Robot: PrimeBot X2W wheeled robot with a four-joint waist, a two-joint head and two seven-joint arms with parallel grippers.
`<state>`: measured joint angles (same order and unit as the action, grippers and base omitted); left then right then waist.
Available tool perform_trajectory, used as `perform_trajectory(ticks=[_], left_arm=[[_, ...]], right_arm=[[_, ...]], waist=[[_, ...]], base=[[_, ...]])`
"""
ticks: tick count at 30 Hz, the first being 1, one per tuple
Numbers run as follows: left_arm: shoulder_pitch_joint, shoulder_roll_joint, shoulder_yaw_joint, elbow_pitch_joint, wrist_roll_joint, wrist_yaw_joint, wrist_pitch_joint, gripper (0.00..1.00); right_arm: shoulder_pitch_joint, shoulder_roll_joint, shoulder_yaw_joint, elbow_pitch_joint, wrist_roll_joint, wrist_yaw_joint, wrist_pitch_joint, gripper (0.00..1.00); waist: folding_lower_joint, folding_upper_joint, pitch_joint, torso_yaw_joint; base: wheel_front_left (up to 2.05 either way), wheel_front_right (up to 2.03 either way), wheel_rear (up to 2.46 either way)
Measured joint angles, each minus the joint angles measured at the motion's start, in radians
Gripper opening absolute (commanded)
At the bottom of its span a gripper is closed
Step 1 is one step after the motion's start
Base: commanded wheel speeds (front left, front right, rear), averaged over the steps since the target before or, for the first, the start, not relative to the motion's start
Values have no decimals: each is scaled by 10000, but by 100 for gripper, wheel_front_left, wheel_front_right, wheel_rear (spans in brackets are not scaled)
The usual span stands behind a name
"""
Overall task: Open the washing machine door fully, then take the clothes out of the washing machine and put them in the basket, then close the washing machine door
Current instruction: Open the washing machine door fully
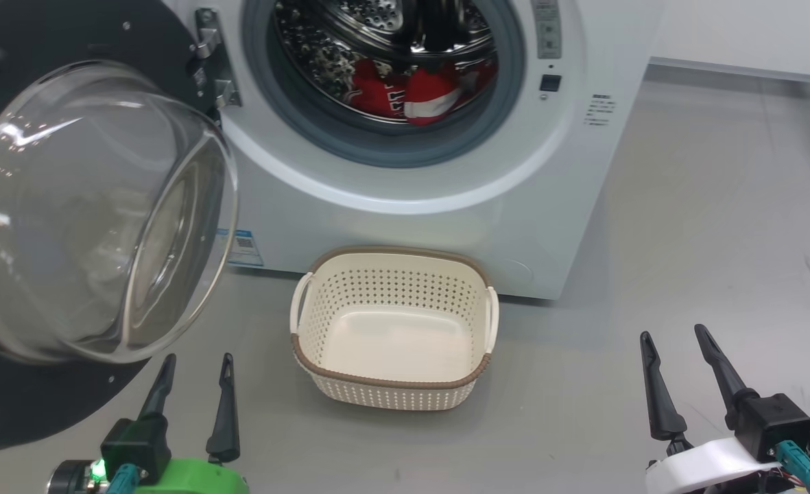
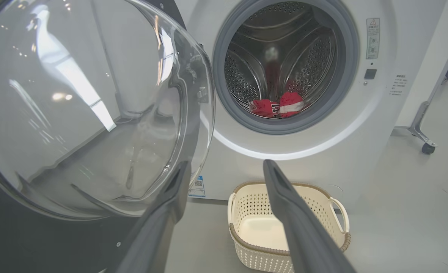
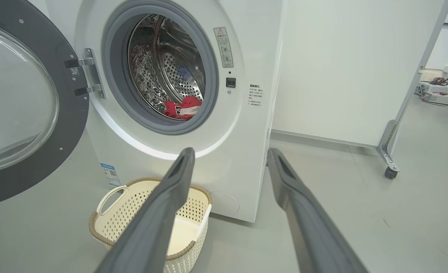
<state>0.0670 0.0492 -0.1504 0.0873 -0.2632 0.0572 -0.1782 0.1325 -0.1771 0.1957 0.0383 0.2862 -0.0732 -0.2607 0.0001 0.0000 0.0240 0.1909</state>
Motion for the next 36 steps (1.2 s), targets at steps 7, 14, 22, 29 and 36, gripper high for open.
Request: perform_trajectory(ticks=[7, 14, 22, 29, 36], left_arm=[[157, 0, -94, -117, 63, 148, 236, 100], [161, 0, -119, -276, 171, 276, 412, 100], [170, -2, -267, -274, 203, 349, 594, 100], [207, -2, -372, -288, 203, 380, 736, 100], [225, -2, -437, -337, 351, 433, 817, 100]], right_arm=[[5, 52, 0, 86, -2, -8, 0, 100], [11, 65, -186, 121, 0, -86, 0, 100], [143, 63, -426, 125, 0, -102, 0, 100], [169, 65, -443, 119, 0, -102, 0, 100], [199, 111, -399, 121, 0, -100, 0, 100]], waist=[[0, 0, -46, -719], [0, 0, -28, -1402], [0, 0, -93, -1765], [-1, 0, -138, -1770], [-1, 0, -188, -1729]], base=[[0, 0, 0], [0, 0, 0], [0, 0, 0], [0, 0, 0], [0, 0, 0]])
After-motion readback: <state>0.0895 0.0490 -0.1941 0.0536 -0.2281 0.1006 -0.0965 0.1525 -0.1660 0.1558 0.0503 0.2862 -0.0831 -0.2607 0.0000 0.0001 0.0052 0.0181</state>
